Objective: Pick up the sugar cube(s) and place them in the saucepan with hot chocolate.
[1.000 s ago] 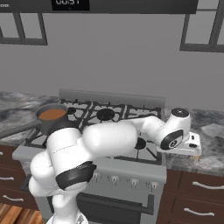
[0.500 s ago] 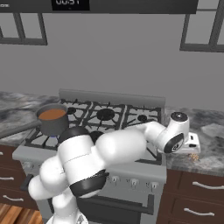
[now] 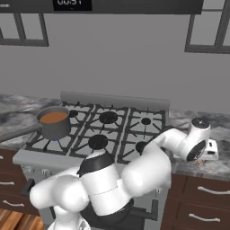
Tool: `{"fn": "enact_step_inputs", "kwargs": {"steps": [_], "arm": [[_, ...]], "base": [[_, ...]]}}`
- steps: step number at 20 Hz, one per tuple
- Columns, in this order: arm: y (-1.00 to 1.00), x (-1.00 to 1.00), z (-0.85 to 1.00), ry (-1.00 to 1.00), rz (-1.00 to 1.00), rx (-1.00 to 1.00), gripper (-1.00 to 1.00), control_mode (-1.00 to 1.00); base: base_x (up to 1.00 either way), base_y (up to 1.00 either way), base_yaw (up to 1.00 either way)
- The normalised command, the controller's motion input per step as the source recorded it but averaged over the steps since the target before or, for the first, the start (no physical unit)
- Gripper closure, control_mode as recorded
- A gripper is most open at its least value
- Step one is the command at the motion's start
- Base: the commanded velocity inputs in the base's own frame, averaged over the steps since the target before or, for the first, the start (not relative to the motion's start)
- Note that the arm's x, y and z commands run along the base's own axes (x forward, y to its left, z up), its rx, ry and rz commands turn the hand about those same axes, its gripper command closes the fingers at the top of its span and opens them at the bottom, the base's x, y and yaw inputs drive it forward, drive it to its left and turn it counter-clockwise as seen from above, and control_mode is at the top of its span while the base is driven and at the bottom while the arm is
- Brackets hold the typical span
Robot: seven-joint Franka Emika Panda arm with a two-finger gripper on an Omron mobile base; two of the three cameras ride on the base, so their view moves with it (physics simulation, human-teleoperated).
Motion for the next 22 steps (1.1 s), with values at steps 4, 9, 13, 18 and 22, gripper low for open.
{"fn": "enact_step_inputs", "kwargs": {"steps": [4, 9, 13, 18, 22], "arm": [[-0.08, 0.17, 0.00, 0.00, 0.00, 0.00, -1.00, -1.00], [-0.24, 0.23, -0.01, 0.00, 0.00, 0.00, -1.00, -1.00], [-0.04, 0.14, -0.25, 0.00, -0.01, 0.02, -1.00, -1.00], [0.00, 0.18, -0.30, 0.00, 0.00, 0.00, -1.00, -1.00], [-0.08, 0.25, -0.20, 0.00, -0.01, 0.00, -1.00, -1.00]], "base": [[0.00, 0.00, 0.00], [0.00, 0.00, 0.00], [0.00, 0.00, 0.00], [0.00, 0.00, 0.00], [0.00, 0.00, 0.00]]}}
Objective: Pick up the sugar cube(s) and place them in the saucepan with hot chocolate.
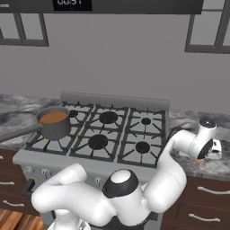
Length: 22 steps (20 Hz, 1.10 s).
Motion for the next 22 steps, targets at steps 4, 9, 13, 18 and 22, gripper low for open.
{"fn": "enact_step_inputs", "kwargs": {"steps": [4, 9, 13, 18, 22], "arm": [[-0.28, 0.40, -0.16, 0.00, 0.00, 0.00, -1.00, -1.00], [-0.35, 0.13, -0.10, 0.00, -0.01, 0.00, -1.00, -1.00], [-0.26, 0.02, -0.06, 0.00, -0.01, 0.00, -1.00, -1.00], [0.00, 0.00, -0.02, 0.00, 0.00, 0.00, -1.00, -1.00], [0.13, -0.04, -0.03, 0.00, 0.00, 0.00, -1.00, -1.00]], "base": [[0.00, 0.00, 0.00], [0.00, 0.00, 0.00], [0.00, 0.00, 0.00], [0.00, 0.00, 0.00], [0.00, 0.00, 0.00]]}}
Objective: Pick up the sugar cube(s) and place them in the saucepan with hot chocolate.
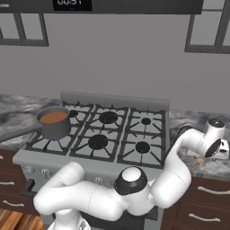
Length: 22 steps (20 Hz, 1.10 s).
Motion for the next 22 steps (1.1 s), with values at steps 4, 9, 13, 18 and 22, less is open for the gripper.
{"fn": "enact_step_inputs", "kwargs": {"steps": [4, 9, 13, 18, 22], "arm": [[0.14, -0.22, -0.07, 0.00, 0.00, 0.00, -1.00, -1.00], [0.02, -0.14, -0.20, 0.00, 0.00, 0.00, -1.00, -1.00], [0.06, -0.09, -0.43, 0.00, 0.00, 0.00, -1.00, -1.00], [0.12, 0.04, -0.08, 0.01, 0.00, -0.04, -1.00, -1.00], [0.04, 0.26, 0.00, 0.03, 0.00, -0.07, -1.00, -1.00]], "base": [[0.00, 0.00, 0.00], [0.00, 0.00, 0.00], [0.00, 0.00, 0.00], [0.00, 0.00, 0.00], [0.00, 0.00, 0.00]]}}
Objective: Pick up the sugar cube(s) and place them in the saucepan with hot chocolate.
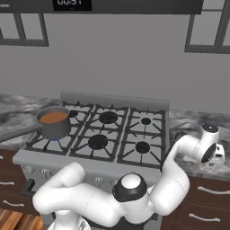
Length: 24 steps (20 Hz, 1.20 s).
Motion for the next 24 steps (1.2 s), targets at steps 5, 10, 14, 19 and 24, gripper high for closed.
{"fn": "enact_step_inputs", "kwargs": {"steps": [5, 10, 14, 19, 24], "arm": [[0.00, 0.14, 0.00, 0.05, 0.00, -0.03, -1.00, -1.00], [0.00, 0.02, -0.02, 0.05, 0.00, 0.00, -1.00, -1.00], [0.04, 0.00, -0.02, 0.00, 0.00, 0.00, -1.00, -1.00], [0.01, 0.00, -0.01, 0.01, 0.00, 0.00, -1.00, -1.00], [0.00, 0.00, -0.05, 0.00, 0.00, 0.00, -1.00, -1.00]], "base": [[0.00, 0.00, 0.00], [0.00, 0.00, 0.00], [0.00, 0.00, 0.00], [0.00, 0.00, 0.00], [0.00, 0.00, 0.00]]}}
